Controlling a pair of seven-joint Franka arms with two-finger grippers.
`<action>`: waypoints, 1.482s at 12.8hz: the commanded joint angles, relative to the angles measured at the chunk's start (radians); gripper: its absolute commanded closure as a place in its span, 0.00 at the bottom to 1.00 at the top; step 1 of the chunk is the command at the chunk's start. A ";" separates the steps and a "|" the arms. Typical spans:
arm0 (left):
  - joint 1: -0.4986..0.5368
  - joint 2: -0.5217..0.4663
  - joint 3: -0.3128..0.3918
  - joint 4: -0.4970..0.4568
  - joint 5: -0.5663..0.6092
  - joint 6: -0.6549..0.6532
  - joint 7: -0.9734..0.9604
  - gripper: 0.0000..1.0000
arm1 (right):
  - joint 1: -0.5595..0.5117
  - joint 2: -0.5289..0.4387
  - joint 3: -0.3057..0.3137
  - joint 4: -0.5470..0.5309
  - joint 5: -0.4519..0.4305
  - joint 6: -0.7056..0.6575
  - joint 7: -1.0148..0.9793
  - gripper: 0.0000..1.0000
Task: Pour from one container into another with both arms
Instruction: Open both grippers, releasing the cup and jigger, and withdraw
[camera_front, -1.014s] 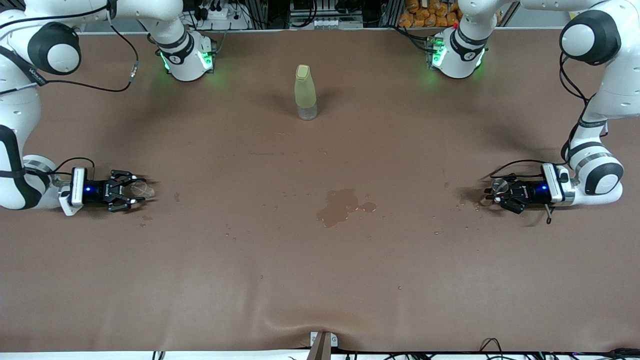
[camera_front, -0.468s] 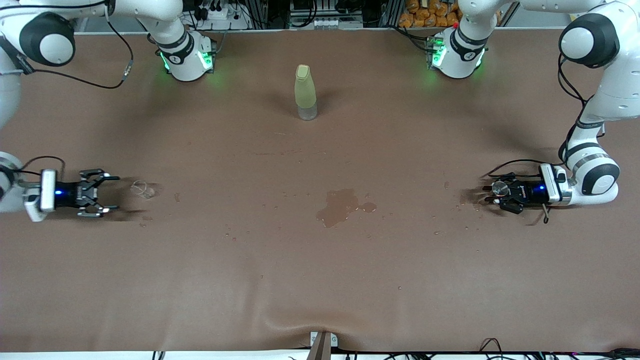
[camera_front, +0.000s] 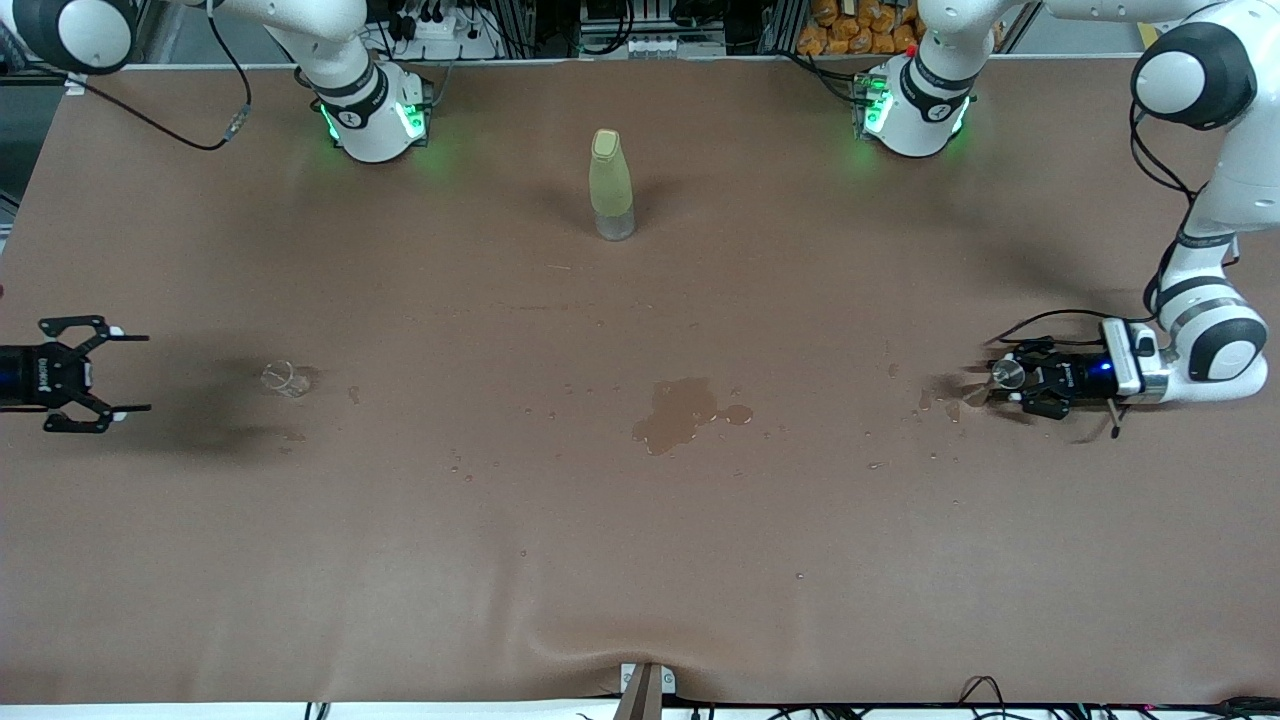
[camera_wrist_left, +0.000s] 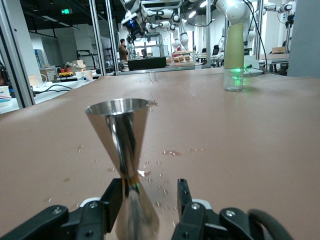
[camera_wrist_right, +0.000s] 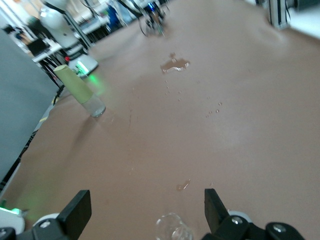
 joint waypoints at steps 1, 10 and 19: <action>0.018 -0.011 -0.008 0.067 0.052 -0.048 0.042 0.45 | 0.101 -0.161 -0.002 -0.028 -0.089 0.070 0.210 0.00; -0.061 -0.229 -0.030 0.176 0.076 -0.054 -0.398 0.43 | 0.371 -0.580 -0.011 -0.296 -0.308 0.307 0.915 0.00; -0.254 -0.541 -0.025 0.174 0.335 0.145 -1.029 0.00 | 0.564 -0.717 -0.217 -0.313 -0.629 0.282 1.761 0.00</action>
